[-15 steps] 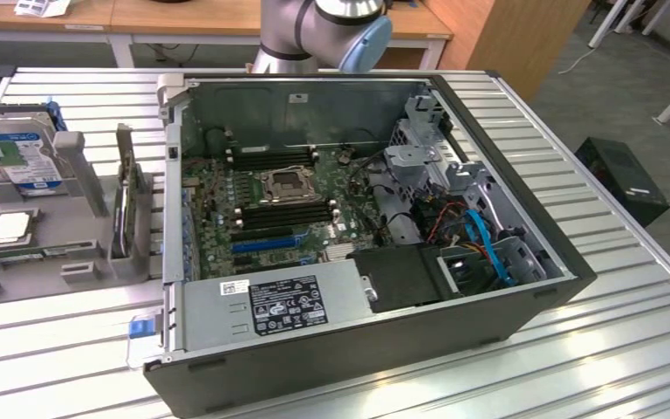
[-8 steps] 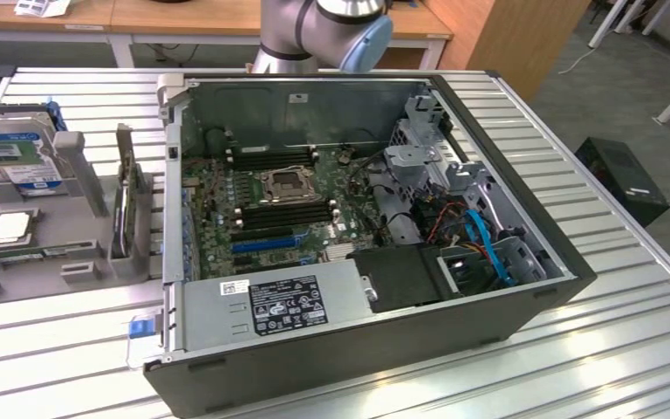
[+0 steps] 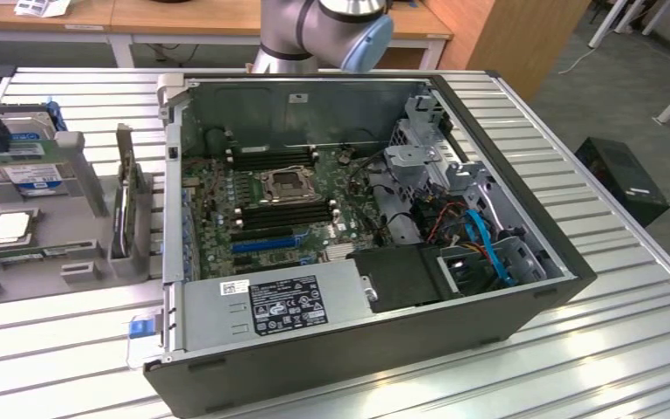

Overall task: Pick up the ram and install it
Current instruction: 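Pick up the ram and move it above insertion slot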

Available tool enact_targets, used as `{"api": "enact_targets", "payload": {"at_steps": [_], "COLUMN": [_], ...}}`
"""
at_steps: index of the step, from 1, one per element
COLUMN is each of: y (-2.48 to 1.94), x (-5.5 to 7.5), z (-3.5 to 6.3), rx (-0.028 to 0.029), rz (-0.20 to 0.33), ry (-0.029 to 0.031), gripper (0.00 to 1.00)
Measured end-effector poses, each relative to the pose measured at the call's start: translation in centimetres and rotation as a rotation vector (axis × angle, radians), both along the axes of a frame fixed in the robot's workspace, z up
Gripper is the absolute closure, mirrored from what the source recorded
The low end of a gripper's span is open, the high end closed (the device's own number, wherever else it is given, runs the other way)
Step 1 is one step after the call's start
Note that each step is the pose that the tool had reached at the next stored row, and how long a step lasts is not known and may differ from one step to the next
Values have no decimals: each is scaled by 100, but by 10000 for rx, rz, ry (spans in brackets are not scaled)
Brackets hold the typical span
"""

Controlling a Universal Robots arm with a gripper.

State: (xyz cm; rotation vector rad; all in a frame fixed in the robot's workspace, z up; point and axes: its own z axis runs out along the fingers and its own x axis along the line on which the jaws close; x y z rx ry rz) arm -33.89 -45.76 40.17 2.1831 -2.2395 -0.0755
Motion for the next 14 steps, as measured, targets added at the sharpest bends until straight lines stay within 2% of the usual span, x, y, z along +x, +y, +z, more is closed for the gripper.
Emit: {"api": "enact_targets", "payload": {"at_steps": [14], "y": [0], "x": [349], "z": [0], "rx": [0], "rz": [-1], "ry": [11], "gripper": [88]}}
